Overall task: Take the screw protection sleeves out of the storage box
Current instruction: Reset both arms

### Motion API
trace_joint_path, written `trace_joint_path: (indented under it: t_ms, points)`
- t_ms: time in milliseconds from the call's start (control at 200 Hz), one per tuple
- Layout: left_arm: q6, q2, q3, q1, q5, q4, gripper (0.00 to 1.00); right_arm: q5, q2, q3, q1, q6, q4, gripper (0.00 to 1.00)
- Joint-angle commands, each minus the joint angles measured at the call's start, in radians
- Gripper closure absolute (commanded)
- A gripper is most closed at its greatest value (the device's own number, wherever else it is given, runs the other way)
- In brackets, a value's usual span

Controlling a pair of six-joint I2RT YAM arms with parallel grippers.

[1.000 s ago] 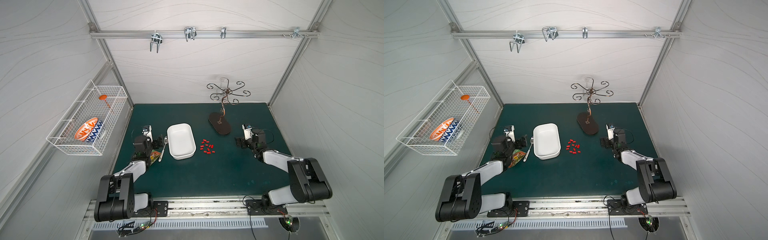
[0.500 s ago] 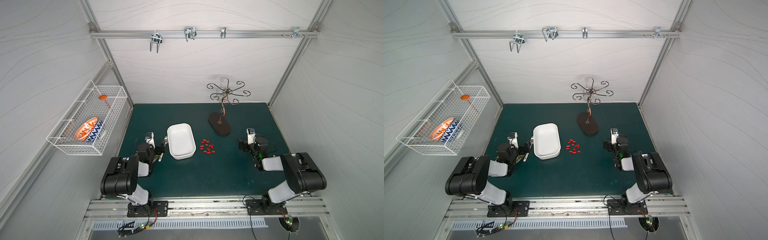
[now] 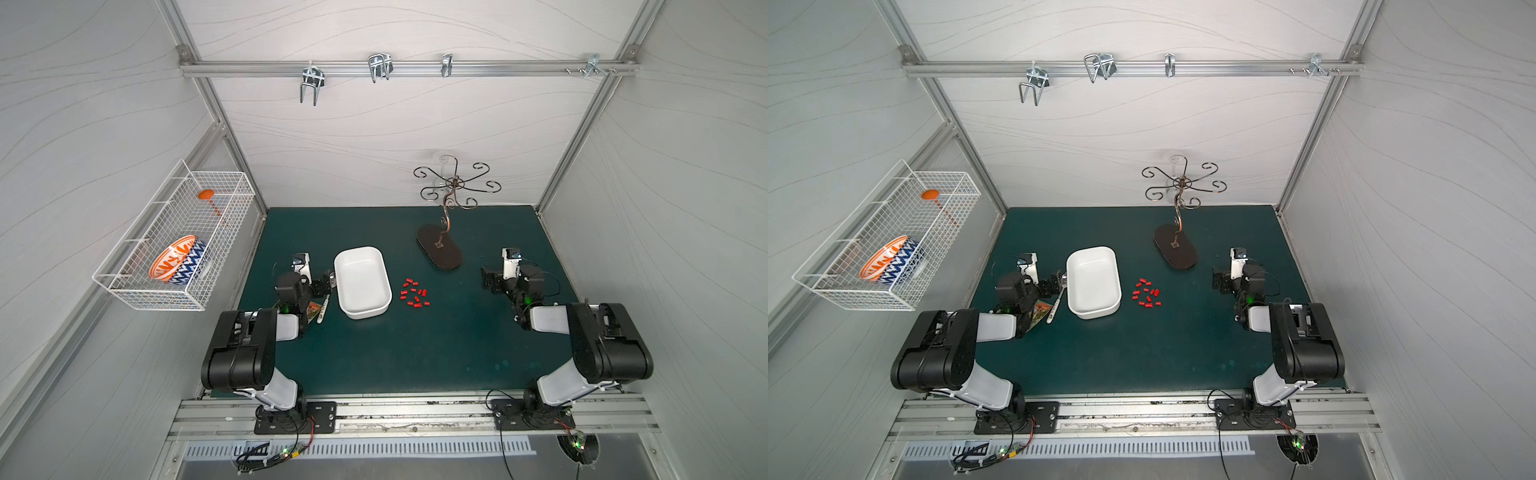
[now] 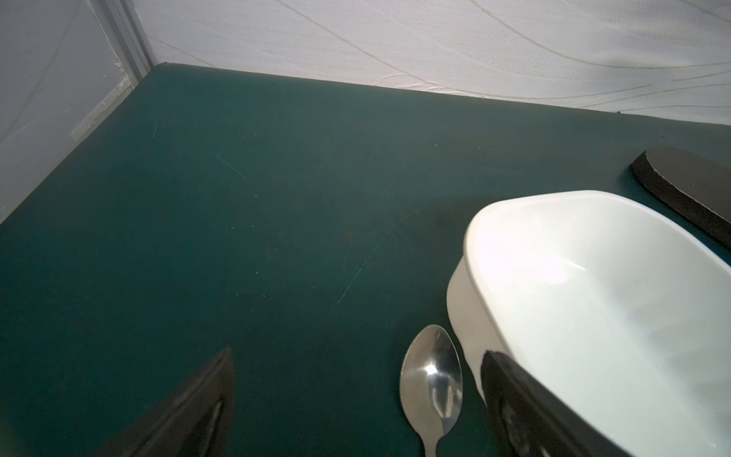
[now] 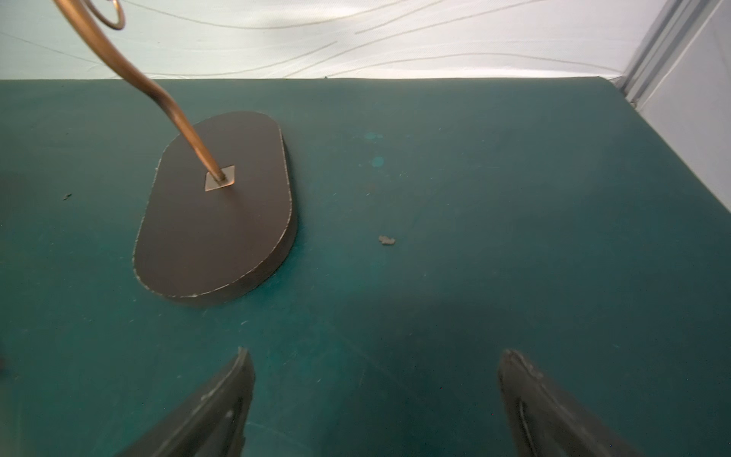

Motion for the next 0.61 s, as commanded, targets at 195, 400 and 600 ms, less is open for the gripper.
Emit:
trace_joint_path:
  t_ms: [195,400,600]
  points:
    - [-0.001,-0.006,0.017,-0.003,-0.038,0.014,0.00,-0.032,0.007,0.000,-0.005,0.018,-0.013,0.01]
    - [0.000,-0.006,0.018,-0.003,-0.037,0.014,0.00,-0.031,0.007,0.000,-0.007,0.017,-0.013,0.01]
    - [0.000,-0.006,0.018,-0.004,-0.038,0.013,0.00,-0.032,0.007,0.000,-0.006,0.017,-0.013,0.01]
